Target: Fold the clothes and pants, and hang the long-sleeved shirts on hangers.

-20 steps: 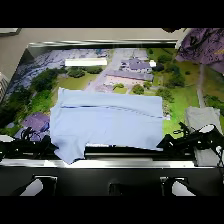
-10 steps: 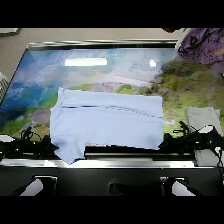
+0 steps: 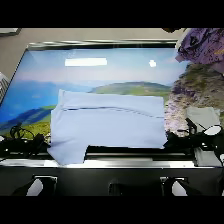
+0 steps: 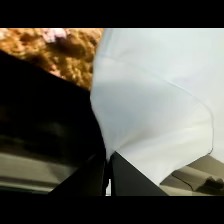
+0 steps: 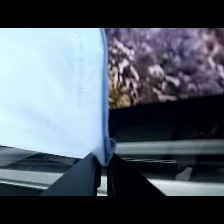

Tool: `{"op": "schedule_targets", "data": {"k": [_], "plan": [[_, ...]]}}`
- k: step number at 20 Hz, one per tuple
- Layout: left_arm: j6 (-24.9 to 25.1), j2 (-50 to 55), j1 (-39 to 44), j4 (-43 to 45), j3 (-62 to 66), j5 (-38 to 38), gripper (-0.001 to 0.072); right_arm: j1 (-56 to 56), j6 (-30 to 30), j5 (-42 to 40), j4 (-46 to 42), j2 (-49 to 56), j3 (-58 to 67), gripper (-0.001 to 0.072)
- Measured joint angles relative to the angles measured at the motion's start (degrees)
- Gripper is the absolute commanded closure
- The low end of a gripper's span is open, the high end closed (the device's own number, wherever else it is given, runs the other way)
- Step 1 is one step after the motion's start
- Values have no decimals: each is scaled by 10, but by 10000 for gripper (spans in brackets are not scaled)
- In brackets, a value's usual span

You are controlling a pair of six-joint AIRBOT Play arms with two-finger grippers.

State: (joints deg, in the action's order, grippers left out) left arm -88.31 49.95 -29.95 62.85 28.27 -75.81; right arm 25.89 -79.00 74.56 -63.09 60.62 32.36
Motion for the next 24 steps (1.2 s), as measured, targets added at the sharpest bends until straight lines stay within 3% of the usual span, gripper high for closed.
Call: {"op": "schedule_targets", "data": {"k": [4,8,16,24], "plan": [[-22,-84,22,6,7,-35,691,0,-23,54,-19,-73,4,677],[-21,-72,77,-41,25,9,692,-1,-19,51,-10,-90,38,677],[-18,137,181,-73,194,109,692,-49,27,-13,18,42,173,677],[-29,336,209,-75,412,129,692,-141,-30,-75,-80,207,357,676]]}}
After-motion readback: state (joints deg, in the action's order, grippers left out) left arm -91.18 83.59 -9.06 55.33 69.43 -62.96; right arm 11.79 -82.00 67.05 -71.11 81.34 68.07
